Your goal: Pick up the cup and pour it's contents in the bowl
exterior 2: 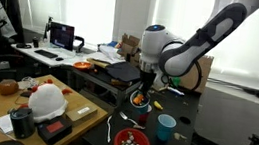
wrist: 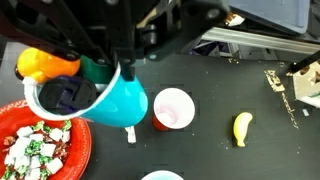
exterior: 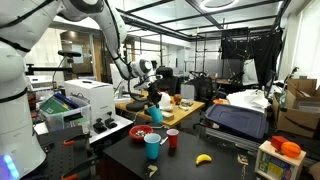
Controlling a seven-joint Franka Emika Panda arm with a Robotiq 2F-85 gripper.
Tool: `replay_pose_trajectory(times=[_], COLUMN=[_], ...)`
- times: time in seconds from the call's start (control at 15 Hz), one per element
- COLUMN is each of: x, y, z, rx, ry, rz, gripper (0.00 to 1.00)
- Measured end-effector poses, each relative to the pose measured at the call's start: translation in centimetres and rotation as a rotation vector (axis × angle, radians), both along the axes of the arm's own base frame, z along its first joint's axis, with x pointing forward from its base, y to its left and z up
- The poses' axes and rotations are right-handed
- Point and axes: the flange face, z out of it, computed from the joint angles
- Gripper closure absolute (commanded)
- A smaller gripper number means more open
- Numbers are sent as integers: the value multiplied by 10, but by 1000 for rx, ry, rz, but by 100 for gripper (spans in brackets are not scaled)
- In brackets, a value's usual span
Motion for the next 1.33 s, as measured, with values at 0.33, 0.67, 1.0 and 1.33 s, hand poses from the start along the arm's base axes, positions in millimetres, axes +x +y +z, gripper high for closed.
replay_pose_trajectory(times=[0.33, 0.67, 1.0, 1.33], x=[-17, -36, -57, -60], y=[-17, -38, -20, 2], z=[-20, -23, -5, 5], rx=[-74, -74, -18, 35], ry=[-6, -27, -25, -30], rz=[152, 290, 363, 371], gripper=[99, 99, 99, 99])
